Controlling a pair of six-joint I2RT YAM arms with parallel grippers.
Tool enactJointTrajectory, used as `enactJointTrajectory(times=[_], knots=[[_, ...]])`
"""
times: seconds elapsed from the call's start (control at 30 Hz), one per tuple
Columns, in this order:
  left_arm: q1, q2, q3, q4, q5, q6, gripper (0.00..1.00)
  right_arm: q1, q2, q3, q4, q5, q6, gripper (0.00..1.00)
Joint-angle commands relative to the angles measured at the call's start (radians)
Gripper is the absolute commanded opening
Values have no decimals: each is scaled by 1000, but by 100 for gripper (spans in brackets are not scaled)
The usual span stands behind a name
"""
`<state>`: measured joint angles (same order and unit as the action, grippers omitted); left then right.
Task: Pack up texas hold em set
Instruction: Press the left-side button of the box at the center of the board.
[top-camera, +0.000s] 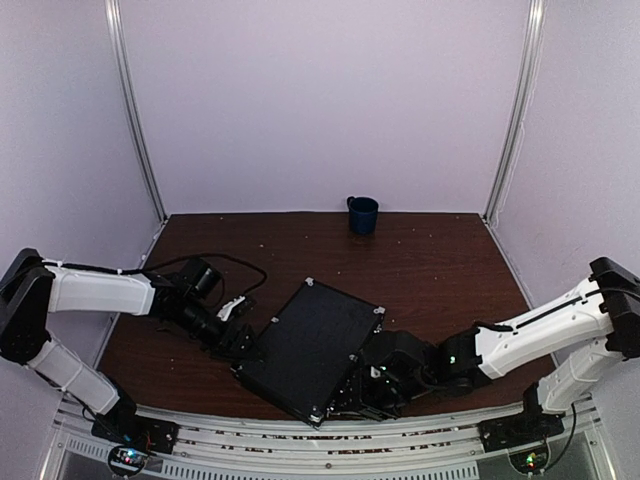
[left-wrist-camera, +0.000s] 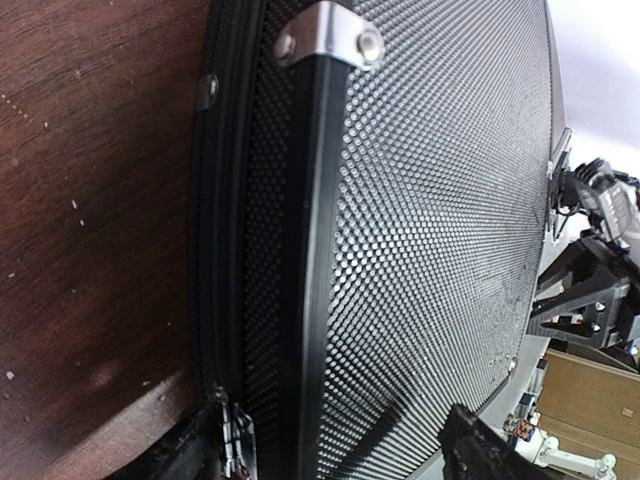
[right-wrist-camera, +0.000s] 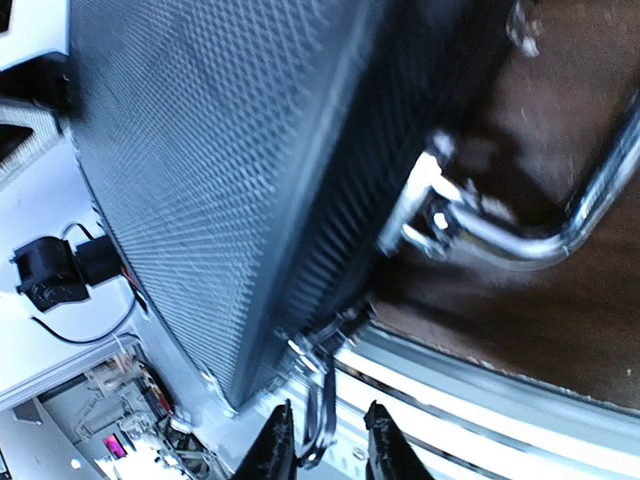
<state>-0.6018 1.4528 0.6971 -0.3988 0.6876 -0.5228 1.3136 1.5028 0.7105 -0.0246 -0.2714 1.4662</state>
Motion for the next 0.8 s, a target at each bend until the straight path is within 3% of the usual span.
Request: enactJointTrajectory(times=[0.0,0.77], knots=[[-17,15,28,1,29,21,77,21,-5,-37,-44,-42,1,21],[-17,28,57,-20,23,20,77,-4,78,-79,54,-90,-86,18]])
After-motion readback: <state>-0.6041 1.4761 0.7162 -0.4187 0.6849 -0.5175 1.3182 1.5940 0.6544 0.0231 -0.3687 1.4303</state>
